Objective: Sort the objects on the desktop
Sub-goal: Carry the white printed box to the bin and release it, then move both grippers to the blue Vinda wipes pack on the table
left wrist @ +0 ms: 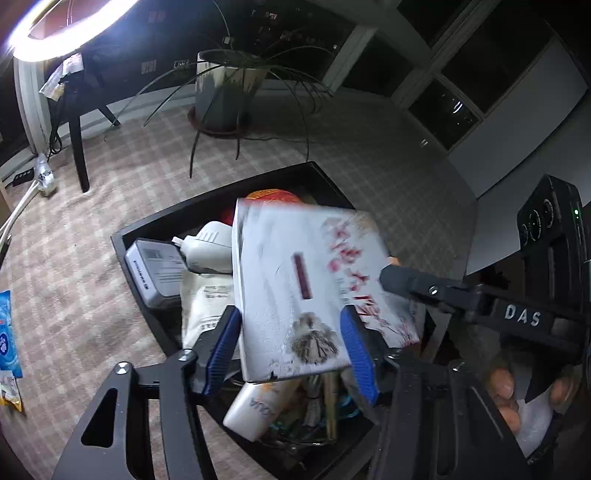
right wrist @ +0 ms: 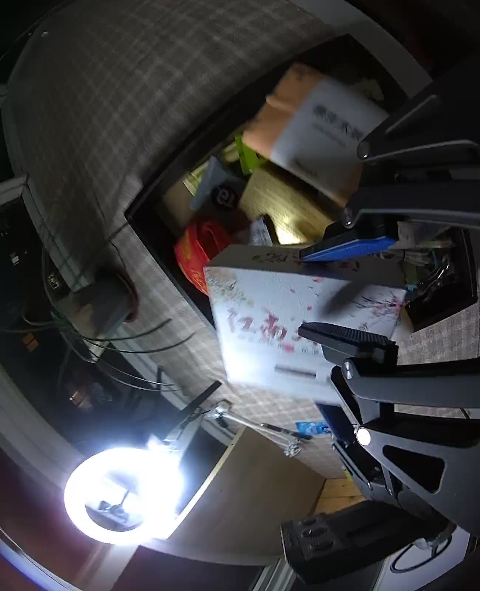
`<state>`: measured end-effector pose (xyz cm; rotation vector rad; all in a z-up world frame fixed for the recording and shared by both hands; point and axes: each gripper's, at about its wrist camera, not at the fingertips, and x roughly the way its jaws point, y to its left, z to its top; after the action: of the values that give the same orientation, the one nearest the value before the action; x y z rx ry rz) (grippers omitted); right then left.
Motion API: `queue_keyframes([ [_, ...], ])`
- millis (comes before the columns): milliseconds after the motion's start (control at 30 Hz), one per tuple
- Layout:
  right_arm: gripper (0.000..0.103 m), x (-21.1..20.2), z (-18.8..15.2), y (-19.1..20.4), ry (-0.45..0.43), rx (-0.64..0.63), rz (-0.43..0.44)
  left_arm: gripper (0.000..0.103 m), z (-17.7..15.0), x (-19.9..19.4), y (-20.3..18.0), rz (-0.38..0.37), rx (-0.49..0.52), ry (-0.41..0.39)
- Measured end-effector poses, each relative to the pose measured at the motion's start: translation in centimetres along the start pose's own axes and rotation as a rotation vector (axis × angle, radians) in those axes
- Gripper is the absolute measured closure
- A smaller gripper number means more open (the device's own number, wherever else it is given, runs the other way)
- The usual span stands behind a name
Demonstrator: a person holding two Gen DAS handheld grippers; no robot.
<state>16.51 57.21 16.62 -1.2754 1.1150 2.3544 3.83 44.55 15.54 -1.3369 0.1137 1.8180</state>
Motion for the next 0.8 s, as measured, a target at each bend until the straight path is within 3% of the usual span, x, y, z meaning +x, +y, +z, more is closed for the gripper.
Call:
queue_keyframes([
  [133,0.069,-1.4,0.4,0.3,-0.045,-0.017,-0.031,0.052,-0.3,-0.9,0.5,0.03,-0.004,-0.011],
  [333,0.062,-0.5,-0.1,3.5,-0.03,-0.082,0.001,0.052,-1.2,-3.2,3.7,0.082,-0.051,-0.037],
  [567,0.059,2.9,-1.4,9.4,0.028,-0.189,0.043,0.052,-3.0,-6.4,10.9,0.18,-0.152,-0.053],
  [800,0.057,8.5,-3.1,15.6,0.138,-0.251,0.125,0.052,-5.2,-9.1,19.3,0.259,-0.263,-0.059],
])
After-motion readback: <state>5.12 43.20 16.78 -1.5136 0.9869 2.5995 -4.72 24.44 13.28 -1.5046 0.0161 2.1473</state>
